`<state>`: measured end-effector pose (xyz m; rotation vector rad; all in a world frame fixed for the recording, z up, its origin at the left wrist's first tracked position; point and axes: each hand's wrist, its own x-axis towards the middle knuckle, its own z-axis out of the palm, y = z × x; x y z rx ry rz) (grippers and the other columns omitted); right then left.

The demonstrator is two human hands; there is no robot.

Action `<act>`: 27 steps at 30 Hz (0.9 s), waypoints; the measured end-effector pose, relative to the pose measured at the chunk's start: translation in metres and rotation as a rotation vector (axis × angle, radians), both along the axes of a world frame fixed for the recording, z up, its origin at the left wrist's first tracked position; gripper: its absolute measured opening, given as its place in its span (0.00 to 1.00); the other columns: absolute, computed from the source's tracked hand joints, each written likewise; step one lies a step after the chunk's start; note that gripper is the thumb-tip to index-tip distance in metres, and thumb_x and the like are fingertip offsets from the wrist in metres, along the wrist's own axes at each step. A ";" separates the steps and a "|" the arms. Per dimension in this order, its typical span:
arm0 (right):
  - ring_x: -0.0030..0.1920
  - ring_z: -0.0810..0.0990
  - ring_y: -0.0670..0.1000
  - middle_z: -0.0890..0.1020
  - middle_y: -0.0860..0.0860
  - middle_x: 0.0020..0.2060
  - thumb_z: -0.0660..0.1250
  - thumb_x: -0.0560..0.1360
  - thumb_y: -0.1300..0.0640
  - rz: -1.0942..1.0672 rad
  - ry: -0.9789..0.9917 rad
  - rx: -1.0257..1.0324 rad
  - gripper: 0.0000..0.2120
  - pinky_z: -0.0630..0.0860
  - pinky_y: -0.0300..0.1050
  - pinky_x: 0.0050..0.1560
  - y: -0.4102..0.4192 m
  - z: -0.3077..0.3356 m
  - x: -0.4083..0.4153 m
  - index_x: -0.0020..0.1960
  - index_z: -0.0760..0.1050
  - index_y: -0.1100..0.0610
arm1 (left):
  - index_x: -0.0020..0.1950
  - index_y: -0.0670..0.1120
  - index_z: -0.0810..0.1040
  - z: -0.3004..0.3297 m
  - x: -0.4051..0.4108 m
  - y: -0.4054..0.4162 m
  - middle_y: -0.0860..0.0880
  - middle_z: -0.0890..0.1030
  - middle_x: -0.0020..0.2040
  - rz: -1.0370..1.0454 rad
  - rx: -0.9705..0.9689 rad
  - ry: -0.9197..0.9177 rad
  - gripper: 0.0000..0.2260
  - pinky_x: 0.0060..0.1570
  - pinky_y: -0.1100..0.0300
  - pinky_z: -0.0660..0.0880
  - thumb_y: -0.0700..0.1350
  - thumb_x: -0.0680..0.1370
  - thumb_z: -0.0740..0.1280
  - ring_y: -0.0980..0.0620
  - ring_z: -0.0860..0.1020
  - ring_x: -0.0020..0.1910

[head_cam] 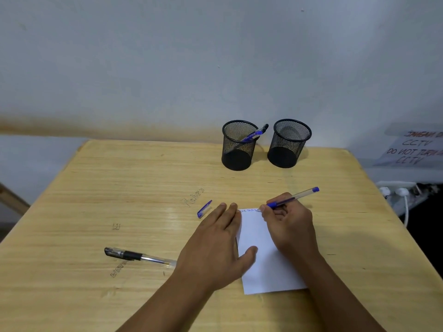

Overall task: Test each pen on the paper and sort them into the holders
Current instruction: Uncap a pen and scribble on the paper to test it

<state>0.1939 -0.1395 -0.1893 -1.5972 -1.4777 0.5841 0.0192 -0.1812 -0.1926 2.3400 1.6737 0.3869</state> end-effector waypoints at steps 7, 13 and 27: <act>0.36 0.83 0.45 0.83 0.48 0.34 0.72 0.74 0.59 0.002 0.032 -0.020 0.05 0.79 0.34 0.38 0.001 -0.001 0.000 0.44 0.77 0.57 | 0.80 0.48 0.50 0.001 0.000 0.000 0.53 0.47 0.81 -0.005 0.003 0.001 0.38 0.77 0.58 0.47 0.67 0.76 0.53 0.56 0.42 0.79; 0.37 0.82 0.46 0.82 0.48 0.35 0.72 0.75 0.59 -0.012 0.039 -0.033 0.05 0.78 0.37 0.38 0.000 0.000 -0.002 0.45 0.76 0.57 | 0.80 0.48 0.51 0.000 0.000 0.001 0.53 0.48 0.81 -0.005 0.007 0.006 0.38 0.77 0.58 0.46 0.67 0.76 0.53 0.55 0.43 0.79; 0.38 0.81 0.36 0.81 0.45 0.33 0.72 0.75 0.61 -0.016 0.086 -0.042 0.06 0.76 0.28 0.35 0.002 0.000 -0.001 0.44 0.75 0.55 | 0.80 0.48 0.51 0.001 0.000 0.000 0.54 0.48 0.81 0.000 0.000 -0.011 0.38 0.77 0.59 0.47 0.67 0.76 0.53 0.56 0.42 0.79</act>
